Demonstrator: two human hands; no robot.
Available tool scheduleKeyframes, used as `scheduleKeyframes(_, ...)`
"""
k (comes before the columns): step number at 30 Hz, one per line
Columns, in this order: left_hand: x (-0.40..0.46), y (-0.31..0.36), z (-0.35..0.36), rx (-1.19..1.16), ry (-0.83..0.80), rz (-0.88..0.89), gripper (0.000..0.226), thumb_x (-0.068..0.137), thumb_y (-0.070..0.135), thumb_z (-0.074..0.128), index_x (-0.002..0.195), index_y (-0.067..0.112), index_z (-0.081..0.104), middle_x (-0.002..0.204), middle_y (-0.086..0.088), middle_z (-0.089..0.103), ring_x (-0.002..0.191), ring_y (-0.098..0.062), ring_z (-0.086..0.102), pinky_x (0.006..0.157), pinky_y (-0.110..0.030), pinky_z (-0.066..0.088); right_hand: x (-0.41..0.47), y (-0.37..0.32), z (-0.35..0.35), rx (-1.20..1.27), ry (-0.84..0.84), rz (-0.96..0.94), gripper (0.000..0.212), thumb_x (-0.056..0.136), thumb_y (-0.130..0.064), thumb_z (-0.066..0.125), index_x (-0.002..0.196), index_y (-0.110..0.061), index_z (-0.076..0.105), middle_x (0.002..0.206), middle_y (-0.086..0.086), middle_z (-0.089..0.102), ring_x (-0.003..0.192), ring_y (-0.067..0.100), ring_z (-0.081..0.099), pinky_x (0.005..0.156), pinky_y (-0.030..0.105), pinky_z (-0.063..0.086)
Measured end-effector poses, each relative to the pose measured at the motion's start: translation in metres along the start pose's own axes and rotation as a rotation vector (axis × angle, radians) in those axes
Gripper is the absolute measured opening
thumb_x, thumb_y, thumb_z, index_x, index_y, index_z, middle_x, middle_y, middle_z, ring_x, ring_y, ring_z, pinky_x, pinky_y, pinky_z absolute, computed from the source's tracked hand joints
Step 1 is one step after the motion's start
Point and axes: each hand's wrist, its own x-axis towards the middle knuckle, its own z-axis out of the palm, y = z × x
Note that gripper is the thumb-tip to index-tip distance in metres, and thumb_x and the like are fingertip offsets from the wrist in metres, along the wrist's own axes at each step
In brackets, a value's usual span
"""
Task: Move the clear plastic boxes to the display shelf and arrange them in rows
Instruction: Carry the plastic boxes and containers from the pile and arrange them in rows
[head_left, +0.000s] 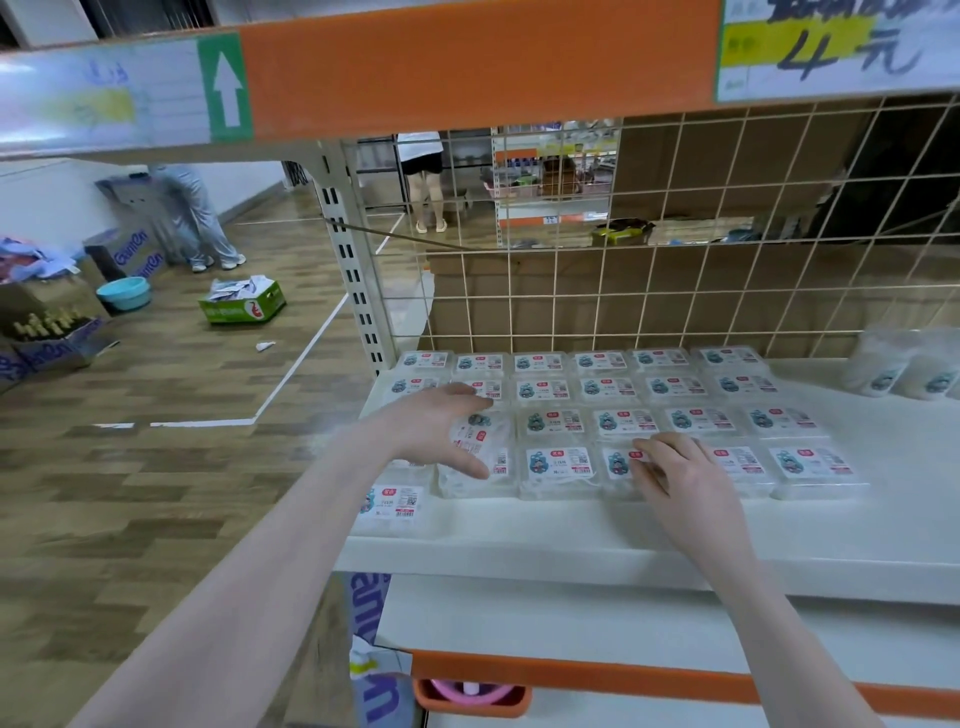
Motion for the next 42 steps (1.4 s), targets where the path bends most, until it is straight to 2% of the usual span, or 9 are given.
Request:
scheduleKeyframes(3, 0.004, -0.001, -0.006, 0.067, -0.119, 0.066, 0.092, 0.078, 0.042, 0.073, 0.15, 0.031, 0.017, 0.158, 0.007, 0.01, 0.144, -0.013, 0.011, 0.114, -0.028, 0.016, 0.0, 0.001, 0.0, 0.004, -0.007, 0.015, 0.014, 0.075, -0.005, 0.075, 0.088, -0.003, 0.071, 0.089, 0.012, 0.067, 0.082, 0.035, 0.06, 0.073, 0.041, 0.05)
scheduleKeyframes(7, 0.01, 0.001, -0.007, 0.086, -0.202, 0.063, 0.095, 0.078, 0.029, 0.075, 0.15, 0.03, 0.013, 0.158, 0.006, 0.01, 0.143, -0.014, 0.017, 0.111, -0.031, 0.031, -0.001, 0.001, 0.0, 0.014, -0.003, 0.014, 0.015, 0.075, -0.005, 0.075, 0.089, -0.003, 0.07, 0.089, 0.011, 0.066, 0.081, 0.034, 0.059, 0.073, 0.041, 0.05)
scheduleKeyframes(10, 0.01, 0.0, -0.006, 0.188, -0.152, 0.063, 0.094, 0.078, 0.033, 0.074, 0.15, 0.024, 0.016, 0.155, 0.002, 0.021, 0.14, -0.018, 0.024, 0.111, -0.029, 0.027, 0.0, 0.001, 0.0, 0.014, 0.003, 0.007, 0.017, 0.073, -0.003, 0.077, 0.089, -0.003, 0.071, 0.087, 0.012, 0.066, 0.079, 0.034, 0.06, 0.072, 0.041, 0.05)
scheduleKeyframes(13, 0.009, 0.0, -0.001, 0.229, -0.095, 0.015, 0.09, 0.072, 0.049, 0.074, 0.145, 0.022, 0.029, 0.142, -0.002, 0.04, 0.128, -0.022, 0.039, 0.104, -0.038, 0.039, 0.0, 0.003, 0.003, 0.021, 0.012, 0.019, 0.018, 0.072, -0.002, 0.077, 0.088, -0.004, 0.071, 0.087, 0.011, 0.067, 0.079, 0.035, 0.06, 0.072, 0.039, 0.05)
scheduleKeyframes(17, 0.004, -0.002, 0.0, 0.229, -0.081, -0.026, 0.094, 0.07, 0.063, 0.068, 0.146, 0.025, 0.028, 0.14, 0.0, 0.043, 0.126, -0.021, 0.042, 0.1, -0.037, 0.042, 0.0, 0.004, 0.004, 0.027, 0.003, 0.028, 0.017, 0.073, -0.003, 0.076, 0.089, -0.004, 0.071, 0.088, 0.011, 0.067, 0.081, 0.035, 0.06, 0.073, 0.04, 0.05)
scheduleKeyframes(22, 0.0, -0.003, -0.001, 0.306, -0.03, -0.031, 0.077, 0.073, 0.056, 0.07, 0.137, 0.022, 0.041, 0.128, -0.003, 0.048, 0.115, -0.022, 0.048, 0.09, -0.036, 0.047, 0.0, 0.005, 0.004, 0.025, -0.012, 0.044, 0.017, 0.075, -0.005, 0.075, 0.092, -0.004, 0.071, 0.09, 0.011, 0.067, 0.084, 0.035, 0.059, 0.076, 0.042, 0.049)
scheduleKeyframes(29, -0.001, -0.004, 0.008, 0.308, 0.082, 0.118, 0.075, 0.081, 0.042, 0.068, 0.145, 0.023, 0.033, 0.145, 0.002, 0.039, 0.132, -0.018, 0.036, 0.106, -0.033, 0.034, 0.001, 0.004, 0.004, 0.025, -0.006, 0.039, 0.016, 0.074, -0.004, 0.076, 0.09, -0.004, 0.072, 0.089, 0.011, 0.067, 0.082, 0.035, 0.06, 0.075, 0.04, 0.049)
scheduleKeyframes(35, -0.007, 0.003, 0.014, 0.177, 0.119, 0.081, 0.068, 0.078, 0.035, 0.068, 0.137, 0.015, 0.042, 0.13, -0.004, 0.049, 0.118, -0.02, 0.044, 0.097, -0.036, 0.042, 0.0, 0.005, 0.003, 0.03, -0.014, 0.048, 0.015, 0.076, -0.005, 0.074, 0.091, -0.004, 0.071, 0.091, 0.011, 0.067, 0.085, 0.034, 0.059, 0.077, 0.039, 0.048)
scheduleKeyframes(42, -0.031, 0.015, 0.021, 0.11, 0.11, 0.117, 0.067, 0.08, 0.041, 0.067, 0.138, 0.019, 0.043, 0.13, -0.001, 0.047, 0.12, -0.016, 0.039, 0.1, -0.031, 0.036, 0.001, 0.003, 0.002, 0.029, -0.014, 0.039, 0.014, 0.078, -0.005, 0.073, 0.092, -0.002, 0.071, 0.091, 0.012, 0.067, 0.085, 0.034, 0.059, 0.077, 0.04, 0.048)
